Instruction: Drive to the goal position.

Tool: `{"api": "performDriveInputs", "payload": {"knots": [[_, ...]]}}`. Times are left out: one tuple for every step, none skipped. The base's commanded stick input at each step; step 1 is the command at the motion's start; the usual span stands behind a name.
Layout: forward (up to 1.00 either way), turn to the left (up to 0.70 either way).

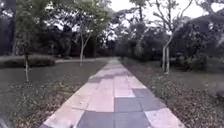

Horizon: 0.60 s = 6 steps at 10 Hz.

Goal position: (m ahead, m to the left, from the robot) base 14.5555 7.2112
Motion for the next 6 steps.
{"api": "performDriveInputs", "payload": {"knots": [[0.7, -0.01], [0.7, 0.0], [0.7, 0.0], [0.7, 0.0], [0.7, 0.0], [0.7, 0.0]]}}
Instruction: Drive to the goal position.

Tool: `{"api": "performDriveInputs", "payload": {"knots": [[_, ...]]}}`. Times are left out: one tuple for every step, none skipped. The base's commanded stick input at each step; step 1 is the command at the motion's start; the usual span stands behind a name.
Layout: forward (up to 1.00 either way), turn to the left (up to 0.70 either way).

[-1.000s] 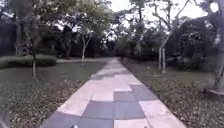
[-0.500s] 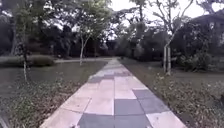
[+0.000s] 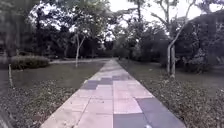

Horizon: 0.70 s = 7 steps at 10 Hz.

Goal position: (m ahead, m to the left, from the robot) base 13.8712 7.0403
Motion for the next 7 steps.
{"api": "performDriveInputs", "payload": {"knots": [[0.7, 0.0], [0.7, 0.0], [0.7, 0.0], [0.7, 0.0], [0.7, 0.0], [0.7, 0.0], [0.7, 0.0]]}}
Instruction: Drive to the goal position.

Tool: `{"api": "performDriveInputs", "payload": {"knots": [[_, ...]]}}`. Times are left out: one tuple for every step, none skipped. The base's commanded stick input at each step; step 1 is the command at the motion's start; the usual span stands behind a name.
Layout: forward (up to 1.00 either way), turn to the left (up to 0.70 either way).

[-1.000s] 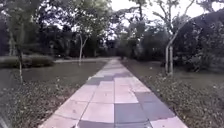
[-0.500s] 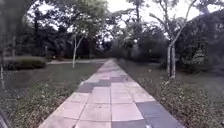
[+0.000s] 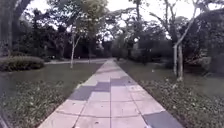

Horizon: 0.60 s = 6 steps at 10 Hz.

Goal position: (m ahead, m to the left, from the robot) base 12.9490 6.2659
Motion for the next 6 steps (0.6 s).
{"api": "performDriveInputs", "payload": {"knots": [[0.7, 0.0], [0.7, 0.0], [0.7, 0.0], [0.7, 0.0], [0.7, 0.0], [0.7, 0.0]]}}
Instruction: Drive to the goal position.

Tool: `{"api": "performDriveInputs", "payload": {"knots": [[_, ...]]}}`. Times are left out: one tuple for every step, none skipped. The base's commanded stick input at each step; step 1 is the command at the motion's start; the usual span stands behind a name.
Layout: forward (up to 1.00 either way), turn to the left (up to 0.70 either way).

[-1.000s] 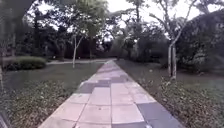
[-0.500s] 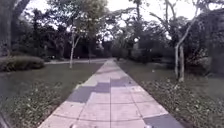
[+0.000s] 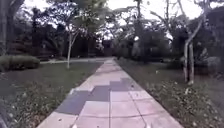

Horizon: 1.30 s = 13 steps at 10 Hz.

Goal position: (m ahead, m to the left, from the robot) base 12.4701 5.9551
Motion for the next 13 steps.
{"api": "performDriveInputs", "payload": {"knots": [[0.7, 0.01], [0.7, 0.18], [0.7, 0.32], [0.7, 0.19], [0.7, 0.02], [0.7, 0.0], [0.7, 0.0], [0.7, 0.0], [0.7, 0.0], [0.7, 0.0], [0.7, 0.0], [0.7, 0.0], [0.7, 0.0]]}}
